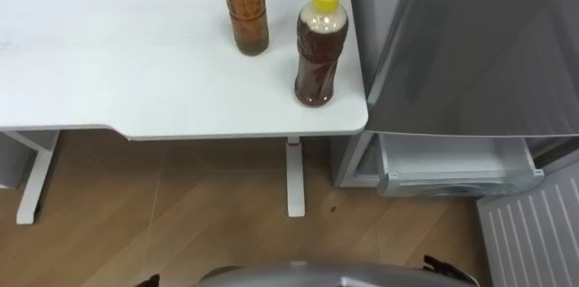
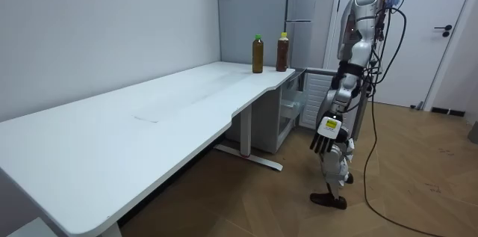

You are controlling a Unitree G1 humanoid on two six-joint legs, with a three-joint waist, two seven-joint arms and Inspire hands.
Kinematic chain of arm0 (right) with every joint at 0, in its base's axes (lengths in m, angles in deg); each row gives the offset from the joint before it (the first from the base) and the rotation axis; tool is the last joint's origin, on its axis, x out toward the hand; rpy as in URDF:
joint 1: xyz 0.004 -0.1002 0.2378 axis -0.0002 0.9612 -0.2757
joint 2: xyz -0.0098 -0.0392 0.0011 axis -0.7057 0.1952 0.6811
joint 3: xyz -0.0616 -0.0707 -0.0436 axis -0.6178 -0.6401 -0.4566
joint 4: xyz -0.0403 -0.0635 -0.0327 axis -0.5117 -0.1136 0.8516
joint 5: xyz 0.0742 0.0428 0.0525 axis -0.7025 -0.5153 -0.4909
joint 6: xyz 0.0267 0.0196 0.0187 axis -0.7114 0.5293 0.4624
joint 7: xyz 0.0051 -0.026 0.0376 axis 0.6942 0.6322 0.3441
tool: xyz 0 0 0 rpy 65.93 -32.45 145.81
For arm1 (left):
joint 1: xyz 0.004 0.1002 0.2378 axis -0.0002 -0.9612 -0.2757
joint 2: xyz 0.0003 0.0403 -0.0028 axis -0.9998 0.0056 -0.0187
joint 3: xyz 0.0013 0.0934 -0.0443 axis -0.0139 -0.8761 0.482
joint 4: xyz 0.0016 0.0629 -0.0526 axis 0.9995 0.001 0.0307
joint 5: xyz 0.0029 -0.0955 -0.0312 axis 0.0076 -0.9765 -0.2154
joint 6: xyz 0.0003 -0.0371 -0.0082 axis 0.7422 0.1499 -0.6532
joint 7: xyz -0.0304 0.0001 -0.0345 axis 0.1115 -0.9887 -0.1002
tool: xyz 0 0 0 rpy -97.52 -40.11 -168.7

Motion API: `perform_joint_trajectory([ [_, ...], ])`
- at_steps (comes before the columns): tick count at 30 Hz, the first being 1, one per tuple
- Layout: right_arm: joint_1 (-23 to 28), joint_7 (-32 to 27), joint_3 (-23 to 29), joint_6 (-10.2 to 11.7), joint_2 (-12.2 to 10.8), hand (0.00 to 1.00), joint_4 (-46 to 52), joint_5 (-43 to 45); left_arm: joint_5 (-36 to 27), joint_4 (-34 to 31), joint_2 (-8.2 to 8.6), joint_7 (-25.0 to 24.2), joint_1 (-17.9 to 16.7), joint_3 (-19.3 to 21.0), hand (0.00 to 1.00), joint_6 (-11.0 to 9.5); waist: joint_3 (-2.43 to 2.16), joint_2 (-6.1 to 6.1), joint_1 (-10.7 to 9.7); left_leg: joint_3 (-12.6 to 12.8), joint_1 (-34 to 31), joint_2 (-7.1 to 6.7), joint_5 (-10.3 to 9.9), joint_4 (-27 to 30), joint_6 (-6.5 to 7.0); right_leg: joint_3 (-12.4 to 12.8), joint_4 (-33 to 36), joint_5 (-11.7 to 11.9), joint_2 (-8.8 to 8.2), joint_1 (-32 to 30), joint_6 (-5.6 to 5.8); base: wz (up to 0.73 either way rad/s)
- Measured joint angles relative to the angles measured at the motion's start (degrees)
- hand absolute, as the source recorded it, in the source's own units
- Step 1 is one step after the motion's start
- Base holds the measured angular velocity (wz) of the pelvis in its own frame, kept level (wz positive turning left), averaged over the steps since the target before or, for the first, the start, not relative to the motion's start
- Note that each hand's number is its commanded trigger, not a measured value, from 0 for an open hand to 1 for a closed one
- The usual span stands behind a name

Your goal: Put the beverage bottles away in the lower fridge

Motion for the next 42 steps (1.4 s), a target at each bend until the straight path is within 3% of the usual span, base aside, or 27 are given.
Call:
perform_joint_trajectory([
  [17, -0.41, -5.62, -1.91, -0.11, -0.06, 0.0, -0.47, 0.43, -1.83, 0.37, -0.42, 1.44, 0.37, -2.36, 0.0, -0.03, 0.14, -0.48, -0.08, 0.12, 1.39, -0.05, 0.02, -0.75, -0.01, -0.21, 0.02, 0.0, -0.02, 0.88, 0.0, 0.0],
  [32, -0.75, -3.11, -4.04, -0.04, 0.03, 0.0, -0.52, -2.12, -5.01, 0.41, -0.15, 2.99, 0.68, -2.16, 0.0, -2.28, 0.11, -0.85, 0.26, 0.15, 0.75, -0.07, 0.01, -0.48, 0.0, -0.42, -0.19, -0.01, -0.08, 0.24, 0.01, 0.0],
  [42, -0.85, -1.85, -4.1, -0.85, 0.31, 0.0, -1.84, -2.59, -8.88, 0.4, -0.1, 3.52, 0.57, -2.19, 0.0, -2.28, 0.13, -0.92, 0.26, -0.34, 0.5, -0.06, -0.01, -0.27, 0.0, -2.11, -0.09, -0.01, -0.12, 0.6, 0.01, 0.01],
])
